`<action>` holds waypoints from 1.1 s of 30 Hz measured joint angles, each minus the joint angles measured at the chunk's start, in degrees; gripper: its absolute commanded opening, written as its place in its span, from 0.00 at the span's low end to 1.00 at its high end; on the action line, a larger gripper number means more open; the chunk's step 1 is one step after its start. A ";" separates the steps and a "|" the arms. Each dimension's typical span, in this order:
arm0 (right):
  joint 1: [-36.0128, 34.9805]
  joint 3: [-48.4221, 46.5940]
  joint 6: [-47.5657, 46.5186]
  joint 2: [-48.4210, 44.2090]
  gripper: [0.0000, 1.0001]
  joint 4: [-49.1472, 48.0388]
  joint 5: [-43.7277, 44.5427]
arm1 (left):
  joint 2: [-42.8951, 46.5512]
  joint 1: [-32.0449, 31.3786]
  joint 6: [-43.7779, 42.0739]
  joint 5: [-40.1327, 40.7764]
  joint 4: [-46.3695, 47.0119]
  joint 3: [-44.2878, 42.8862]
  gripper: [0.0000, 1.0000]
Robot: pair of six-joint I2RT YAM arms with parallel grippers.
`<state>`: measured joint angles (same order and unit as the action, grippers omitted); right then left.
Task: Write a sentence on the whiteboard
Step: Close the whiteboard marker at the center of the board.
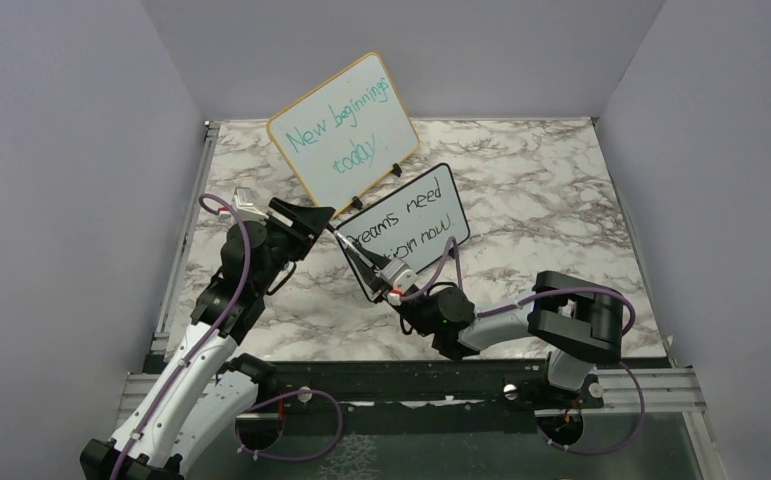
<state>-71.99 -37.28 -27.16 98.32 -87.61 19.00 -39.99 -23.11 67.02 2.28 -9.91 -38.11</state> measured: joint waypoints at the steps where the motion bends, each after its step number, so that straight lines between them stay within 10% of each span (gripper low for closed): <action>1: 0.00 0.00 0.00 0.00 0.00 0.00 -0.26 | -0.02 0.00 0.04 -0.11 0.09 0.00 0.62; 29: 0.00 0.04 0.72 0.00 0.00 -0.02 -1.53 | 3.80 0.00 2.73 -2.62 3.43 3.04 0.63; 30: 0.00 0.20 0.74 -0.09 0.00 0.00 -1.53 | 4.09 0.00 2.58 -2.49 3.43 3.04 0.98; 33: 0.00 0.98 1.01 -0.63 0.00 -0.02 -1.53 | 4.63 0.00 1.95 -1.66 3.39 2.97 0.98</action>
<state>-71.99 -36.29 -26.15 97.69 -87.64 17.47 -35.35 -23.11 68.97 0.62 -6.52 -35.14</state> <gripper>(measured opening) 0.167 0.906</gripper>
